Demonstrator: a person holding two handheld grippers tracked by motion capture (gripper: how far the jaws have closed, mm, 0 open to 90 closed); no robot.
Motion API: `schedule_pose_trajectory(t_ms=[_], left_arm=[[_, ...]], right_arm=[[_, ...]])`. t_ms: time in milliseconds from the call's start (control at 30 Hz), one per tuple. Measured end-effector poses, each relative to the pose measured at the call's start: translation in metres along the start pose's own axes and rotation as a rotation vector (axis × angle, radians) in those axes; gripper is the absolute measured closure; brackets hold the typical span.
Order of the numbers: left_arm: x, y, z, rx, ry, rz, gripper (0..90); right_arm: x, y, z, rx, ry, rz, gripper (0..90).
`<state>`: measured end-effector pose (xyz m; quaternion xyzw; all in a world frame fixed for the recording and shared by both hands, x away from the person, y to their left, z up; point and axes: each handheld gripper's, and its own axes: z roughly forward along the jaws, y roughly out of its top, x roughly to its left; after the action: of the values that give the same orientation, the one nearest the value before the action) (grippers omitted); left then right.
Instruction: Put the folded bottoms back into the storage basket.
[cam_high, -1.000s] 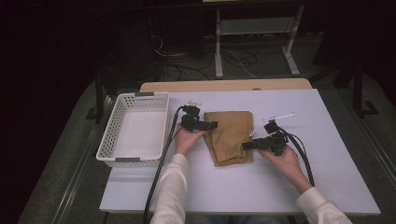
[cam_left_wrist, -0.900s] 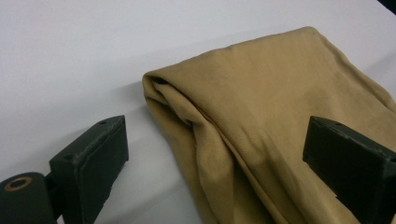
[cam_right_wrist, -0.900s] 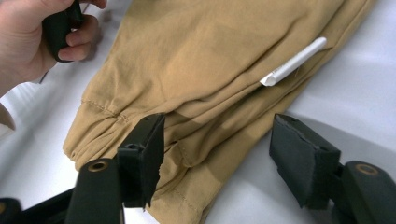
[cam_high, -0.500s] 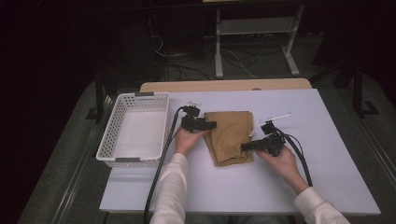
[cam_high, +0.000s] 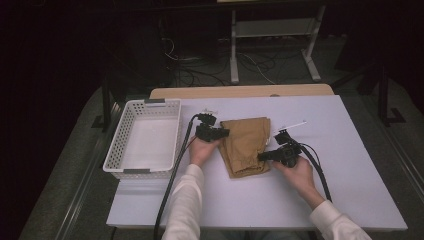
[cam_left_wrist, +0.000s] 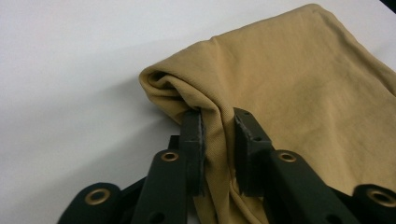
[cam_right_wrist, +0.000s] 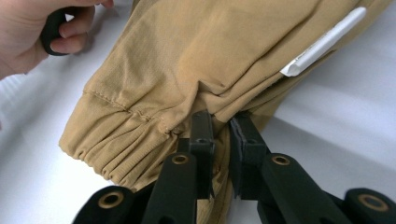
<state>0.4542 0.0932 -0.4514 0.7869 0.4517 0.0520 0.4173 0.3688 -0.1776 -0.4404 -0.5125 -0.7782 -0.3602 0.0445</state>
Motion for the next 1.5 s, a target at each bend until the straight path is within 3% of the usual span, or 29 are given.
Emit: schedule_pose_trajectory(t_ms=[167,400,567,1000,1500], left_arm=[[-0.004,0.002,-0.003,-0.014,0.008,0.031,79.9],[-0.006,0.004,-0.006,-0.026,0.004,0.052,80.3],[-0.009,0.008,-0.01,-0.012,0.003,0.073,80.4],[-0.017,0.019,-0.026,-0.029,-0.003,0.15,80.5],[-0.028,0.033,-0.05,-0.052,-0.013,0.203,80.5]], right_arm=[[-0.001,0.0,-0.002,-0.004,0.012,0.02,82.5],[0.0,0.0,-0.005,-0.012,0.026,0.013,82.9],[0.002,0.001,-0.011,-0.028,0.044,0.014,83.0],[0.017,0.001,-0.03,-0.086,0.079,-0.026,82.9],[0.031,0.003,-0.046,-0.113,0.106,-0.059,82.8]])
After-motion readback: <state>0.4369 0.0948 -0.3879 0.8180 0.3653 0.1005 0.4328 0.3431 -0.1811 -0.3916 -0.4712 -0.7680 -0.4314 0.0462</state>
